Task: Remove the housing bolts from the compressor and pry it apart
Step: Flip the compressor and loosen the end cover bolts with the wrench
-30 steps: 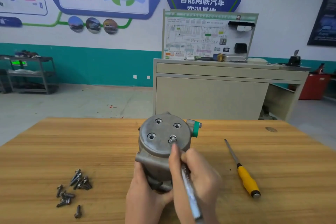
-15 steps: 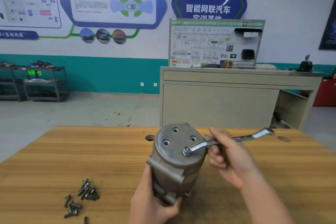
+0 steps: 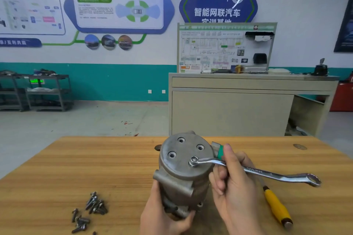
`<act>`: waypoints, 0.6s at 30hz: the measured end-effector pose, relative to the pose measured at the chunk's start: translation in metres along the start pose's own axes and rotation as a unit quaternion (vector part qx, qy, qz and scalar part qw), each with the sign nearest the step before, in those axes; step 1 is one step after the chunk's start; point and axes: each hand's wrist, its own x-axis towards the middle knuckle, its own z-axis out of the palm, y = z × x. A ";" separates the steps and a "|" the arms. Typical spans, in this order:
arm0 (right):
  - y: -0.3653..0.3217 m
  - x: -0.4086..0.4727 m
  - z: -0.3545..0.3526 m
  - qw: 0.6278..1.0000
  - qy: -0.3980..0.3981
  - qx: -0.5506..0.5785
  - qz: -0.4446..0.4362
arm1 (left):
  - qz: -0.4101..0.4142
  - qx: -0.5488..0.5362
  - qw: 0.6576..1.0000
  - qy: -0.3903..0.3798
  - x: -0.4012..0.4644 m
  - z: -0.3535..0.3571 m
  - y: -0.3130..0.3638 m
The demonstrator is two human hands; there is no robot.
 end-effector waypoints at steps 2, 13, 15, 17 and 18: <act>0.001 -0.002 0.001 1.000 0.006 0.014 -0.026 | -0.007 -0.002 1.000 -0.014 0.000 0.000 0.002; -0.007 -0.011 0.009 0.950 0.084 -0.244 -0.172 | -0.024 0.012 0.999 0.031 -0.004 0.002 0.023; -0.001 -0.019 0.013 0.932 0.101 -0.285 -0.200 | -0.011 0.026 0.999 0.022 -0.008 0.005 0.022; 0.004 -0.026 0.021 0.913 0.101 -0.314 -0.240 | -0.021 0.032 0.999 0.011 -0.010 0.006 0.019; 0.004 -0.031 0.025 0.906 0.098 -0.324 -0.255 | -0.036 0.029 0.999 -0.002 -0.010 0.007 0.018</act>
